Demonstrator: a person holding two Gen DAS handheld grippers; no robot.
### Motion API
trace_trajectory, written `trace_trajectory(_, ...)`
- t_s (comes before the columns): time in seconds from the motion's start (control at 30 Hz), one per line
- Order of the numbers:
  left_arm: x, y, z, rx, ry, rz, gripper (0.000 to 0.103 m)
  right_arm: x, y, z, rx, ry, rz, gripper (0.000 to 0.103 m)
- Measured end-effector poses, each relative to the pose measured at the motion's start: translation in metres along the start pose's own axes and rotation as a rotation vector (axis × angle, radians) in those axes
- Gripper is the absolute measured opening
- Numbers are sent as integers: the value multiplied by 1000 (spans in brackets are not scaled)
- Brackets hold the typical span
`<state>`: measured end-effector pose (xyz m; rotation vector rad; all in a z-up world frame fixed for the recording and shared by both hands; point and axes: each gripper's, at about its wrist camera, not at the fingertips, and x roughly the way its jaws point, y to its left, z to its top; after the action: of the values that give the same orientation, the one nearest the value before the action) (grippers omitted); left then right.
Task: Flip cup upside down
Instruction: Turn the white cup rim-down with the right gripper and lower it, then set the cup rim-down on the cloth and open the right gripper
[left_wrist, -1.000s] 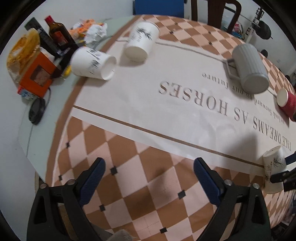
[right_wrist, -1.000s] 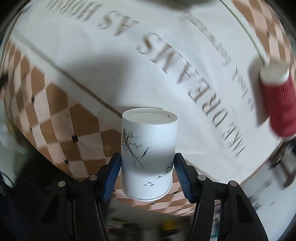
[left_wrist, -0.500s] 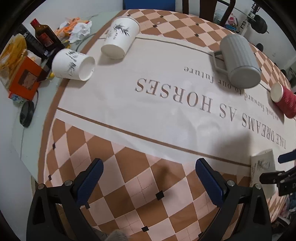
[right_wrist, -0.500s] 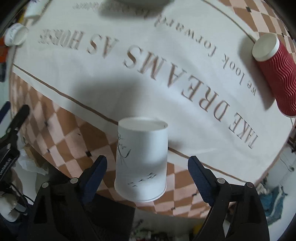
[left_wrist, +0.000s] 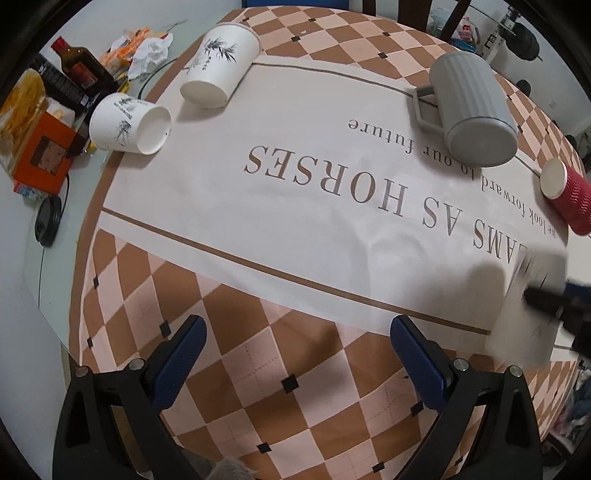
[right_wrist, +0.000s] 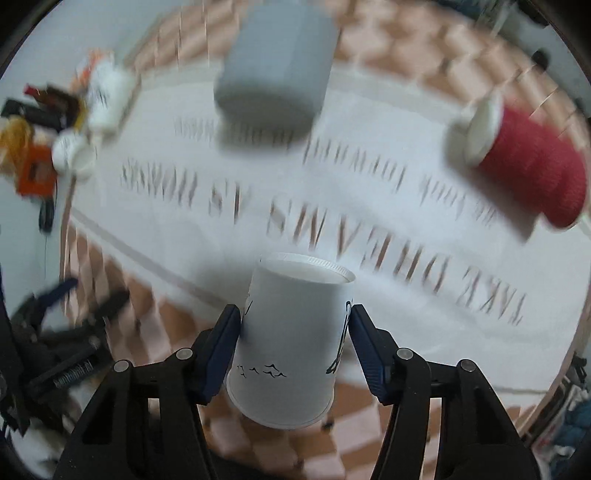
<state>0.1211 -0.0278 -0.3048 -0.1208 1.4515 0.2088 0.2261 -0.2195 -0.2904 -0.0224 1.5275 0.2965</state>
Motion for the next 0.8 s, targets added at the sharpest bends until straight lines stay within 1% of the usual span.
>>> trace_trajectory(0.03, 1, -1, 0, -1, 4, -3, 102, -6, 2, 1, 0, -64, -13, 62)
trace_trajectory(0.1, 4, -4, 1, 9, 7, -4, 102, -15, 7, 0, -8, -213, -67, 62)
trace_trajectory(0.2, 8, -8, 2, 35, 7, 0, 102, -18, 10, -3, -14, -382, -149, 62)
trace_trajectory(0.27, 11, -12, 0, 57, 11, 1, 102, -18, 14, -13, -17, -459, -187, 62)
trace_trajectory(0.37, 11, -15, -3, 93, 5, -2, 102, -15, 20, -33, -29, -532, -230, 62)
trace_trajectory(0.47, 11, -19, -9, 146, -5, 4, 102, -13, 27, -53, -43, -572, -257, 63)
trace_trajectory(0.53, 12, -21, -11, 168, -7, 3, 102, -12, 28, -65, -38, -578, -273, 63)
trace_trajectory(0.7, 6, -23, -20, 192, -26, -8, 102, -5, 24, -80, 9, -522, -265, 64)
trace_trajectory(0.77, 0, -25, -23, 203, -43, -3, 102, -7, 20, -84, 46, -492, -245, 69)
trace_trajectory(0.8, -5, -26, -25, 210, -57, 2, 102, -11, 19, -87, 63, -484, -246, 78)
